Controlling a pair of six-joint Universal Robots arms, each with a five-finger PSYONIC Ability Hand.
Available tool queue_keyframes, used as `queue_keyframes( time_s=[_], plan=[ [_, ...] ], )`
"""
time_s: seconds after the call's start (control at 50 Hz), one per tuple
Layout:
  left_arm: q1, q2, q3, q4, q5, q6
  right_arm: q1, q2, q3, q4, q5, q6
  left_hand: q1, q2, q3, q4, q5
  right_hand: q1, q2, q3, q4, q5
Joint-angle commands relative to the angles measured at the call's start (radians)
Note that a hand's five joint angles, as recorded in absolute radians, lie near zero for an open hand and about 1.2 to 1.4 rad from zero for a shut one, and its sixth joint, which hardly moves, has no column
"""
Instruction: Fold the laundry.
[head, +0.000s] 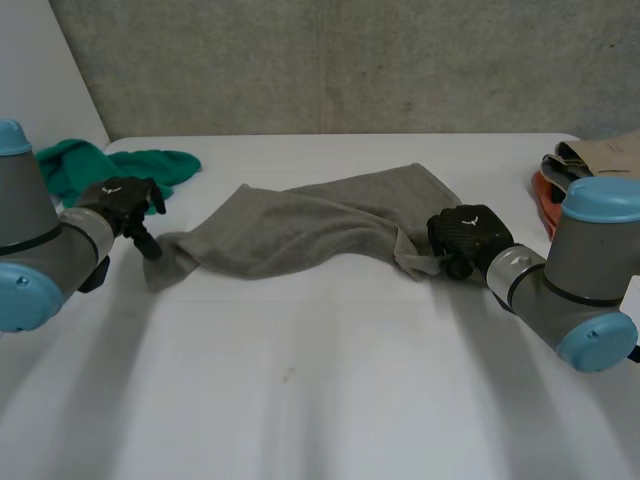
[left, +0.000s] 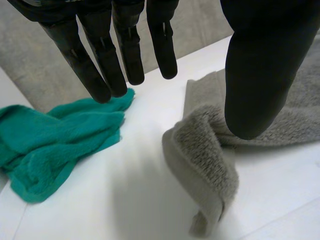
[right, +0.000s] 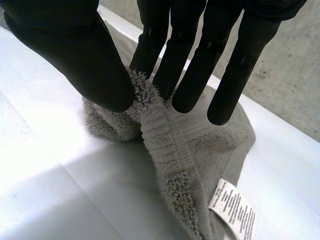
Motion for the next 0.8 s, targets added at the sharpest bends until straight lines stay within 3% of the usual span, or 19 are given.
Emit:
queue_keyframes(
  time_s=[0.02,0.22,0.3,0.44,0.52,0.54,0.58,0.6,0.62,0.8],
  plan=[
    [0.008,-0.040,0.011,-0.003,-0.033,0.026,0.000,-0.001,0.000,0.005,0.000,0.004,-0.085,-0.084,-0.086,-0.075,-0.073,0.274,0.221,0.213,0.202,0.236],
    [-0.018,-0.161,0.076,-0.007,-0.013,0.100,0.003,0.001,0.003,0.004,0.005,0.000,-0.021,-0.020,-0.023,-0.011,-0.009,0.274,0.221,0.213,0.202,0.236],
    [-0.024,-0.180,0.098,-0.016,-0.047,0.129,0.003,-0.004,0.003,0.008,0.006,-0.005,0.858,0.859,0.856,0.867,0.870,0.274,0.221,0.213,0.202,0.236],
    [-0.042,-0.062,-0.010,-0.084,-0.200,0.230,0.010,-0.072,0.008,0.077,0.003,-0.043,0.860,0.861,0.858,0.870,0.872,0.274,0.221,0.213,0.202,0.236],
    [-0.065,0.033,-0.130,-0.079,-0.193,0.354,0.011,-0.132,0.011,0.145,-0.006,-0.086,0.860,0.861,0.858,0.870,0.872,0.274,0.221,0.213,0.202,0.236],
    [-0.069,0.047,-0.152,-0.075,-0.188,0.380,0.011,-0.143,0.009,0.157,-0.008,-0.095,0.834,0.835,0.833,0.844,0.846,0.274,0.221,0.213,0.202,0.236],
    [-0.067,0.073,-0.187,-0.064,-0.171,0.426,0.017,-0.160,0.009,0.171,-0.012,-0.114,0.519,0.520,0.517,0.528,0.531,0.274,0.221,0.213,0.202,0.236],
    [-0.056,0.099,-0.210,-0.056,-0.145,0.459,0.023,-0.175,0.003,0.182,-0.009,-0.129,-0.050,-0.049,-0.051,-0.040,-0.038,0.274,0.221,0.213,0.202,0.236],
    [-0.052,0.110,-0.216,-0.055,-0.131,0.471,0.026,-0.184,-0.001,0.185,-0.008,-0.135,-0.323,-0.322,-0.325,-0.313,-0.311,0.274,0.221,0.213,0.202,0.236],
    [-0.064,0.153,-0.085,-0.047,-0.088,0.470,0.072,-0.244,-0.095,0.179,0.012,-0.155,-0.362,-0.361,-0.363,-0.352,-0.350,0.274,0.221,0.213,0.202,0.236]
  ],
)
